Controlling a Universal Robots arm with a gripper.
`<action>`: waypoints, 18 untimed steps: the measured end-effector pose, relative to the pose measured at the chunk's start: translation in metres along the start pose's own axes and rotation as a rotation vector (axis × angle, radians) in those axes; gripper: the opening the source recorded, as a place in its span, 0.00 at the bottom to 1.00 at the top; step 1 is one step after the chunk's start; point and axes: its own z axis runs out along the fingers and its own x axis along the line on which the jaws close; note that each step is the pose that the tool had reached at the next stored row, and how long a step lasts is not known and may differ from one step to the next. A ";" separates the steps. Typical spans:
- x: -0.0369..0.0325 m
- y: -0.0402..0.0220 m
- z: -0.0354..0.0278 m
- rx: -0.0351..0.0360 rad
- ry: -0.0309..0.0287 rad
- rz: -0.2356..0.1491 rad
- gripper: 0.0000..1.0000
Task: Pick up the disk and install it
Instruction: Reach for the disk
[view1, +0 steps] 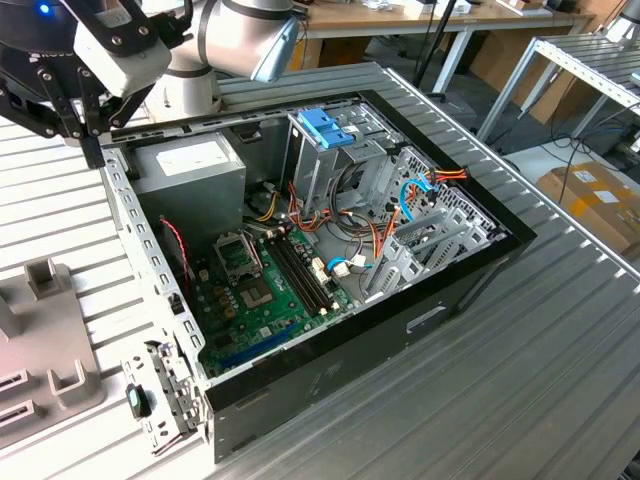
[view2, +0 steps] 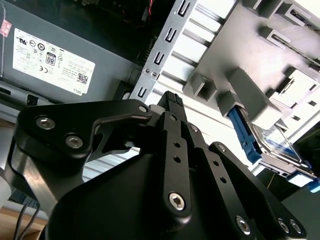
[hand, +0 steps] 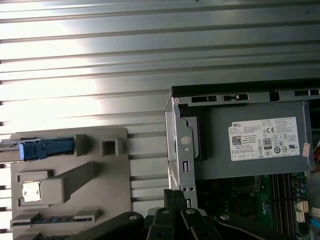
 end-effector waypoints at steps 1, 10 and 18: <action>0.0010 -0.0001 0.0000 0.0000 0.0001 0.000 0.11; 0.0102 -0.0008 -0.0003 0.0000 0.0000 0.000 0.11; 0.0167 -0.0012 -0.0005 0.0001 0.0001 0.000 0.11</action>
